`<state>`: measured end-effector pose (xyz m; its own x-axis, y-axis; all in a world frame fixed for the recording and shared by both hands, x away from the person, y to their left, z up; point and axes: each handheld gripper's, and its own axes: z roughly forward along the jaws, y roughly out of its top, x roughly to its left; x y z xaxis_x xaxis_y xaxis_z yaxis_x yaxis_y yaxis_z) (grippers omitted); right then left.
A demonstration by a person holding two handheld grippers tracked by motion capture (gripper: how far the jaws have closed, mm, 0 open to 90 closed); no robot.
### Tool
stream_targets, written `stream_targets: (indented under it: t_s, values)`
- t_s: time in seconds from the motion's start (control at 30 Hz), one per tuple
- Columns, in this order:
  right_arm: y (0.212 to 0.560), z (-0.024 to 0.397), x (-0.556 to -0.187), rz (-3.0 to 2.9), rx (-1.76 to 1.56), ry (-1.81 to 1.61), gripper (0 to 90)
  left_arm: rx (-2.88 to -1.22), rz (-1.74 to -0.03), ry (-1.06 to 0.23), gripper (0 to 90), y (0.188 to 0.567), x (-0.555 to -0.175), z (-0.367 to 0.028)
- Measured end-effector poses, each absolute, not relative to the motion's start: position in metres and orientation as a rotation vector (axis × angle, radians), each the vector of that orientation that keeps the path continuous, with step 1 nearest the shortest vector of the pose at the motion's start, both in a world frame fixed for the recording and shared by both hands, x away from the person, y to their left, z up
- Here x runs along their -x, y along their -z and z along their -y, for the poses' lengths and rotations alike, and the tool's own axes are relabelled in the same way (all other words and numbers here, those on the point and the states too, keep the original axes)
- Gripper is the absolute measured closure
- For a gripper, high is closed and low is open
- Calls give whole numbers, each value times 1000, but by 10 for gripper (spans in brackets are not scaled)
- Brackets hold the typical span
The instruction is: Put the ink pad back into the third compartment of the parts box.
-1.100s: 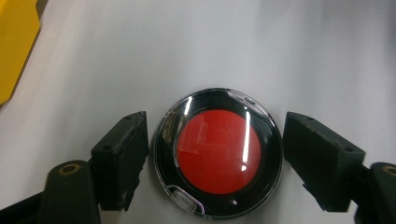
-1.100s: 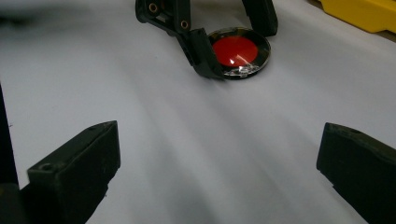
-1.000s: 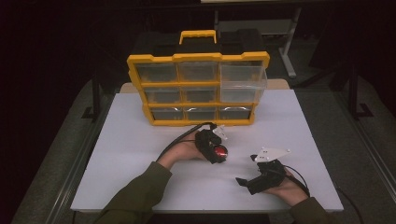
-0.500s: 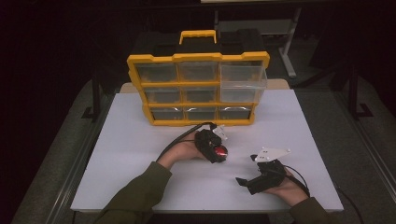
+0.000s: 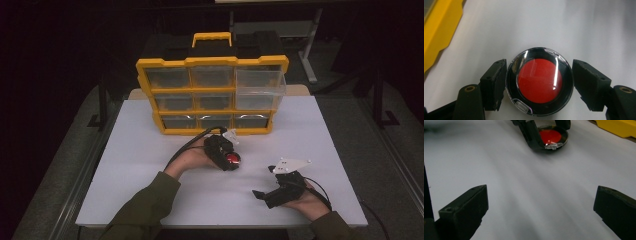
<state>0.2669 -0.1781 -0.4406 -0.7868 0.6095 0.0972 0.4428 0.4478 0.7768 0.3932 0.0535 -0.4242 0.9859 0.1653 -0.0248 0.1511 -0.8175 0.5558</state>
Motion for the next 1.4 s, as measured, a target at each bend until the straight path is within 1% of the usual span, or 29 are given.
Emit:
stream_targets:
  t_s: [0.57, 1.0, 1.2, 1.4]
  values:
    - [443, 178, -267, -2510, -914, -1255, 0, -2534, -238, -37, 299, 407, -393, -70]
    - [445, 178, -269, -2506, -896, -1259, 0, -2491, -258, -31, 299, 383, -393, -91]
    - [445, 177, -268, -2497, -902, -1254, 0, -2482, -263, -25, 299, 374, -393, -94]
    - [445, 178, -268, -2486, -906, -1253, 0, -2477, -246, -33, 299, 358, -392, -96]
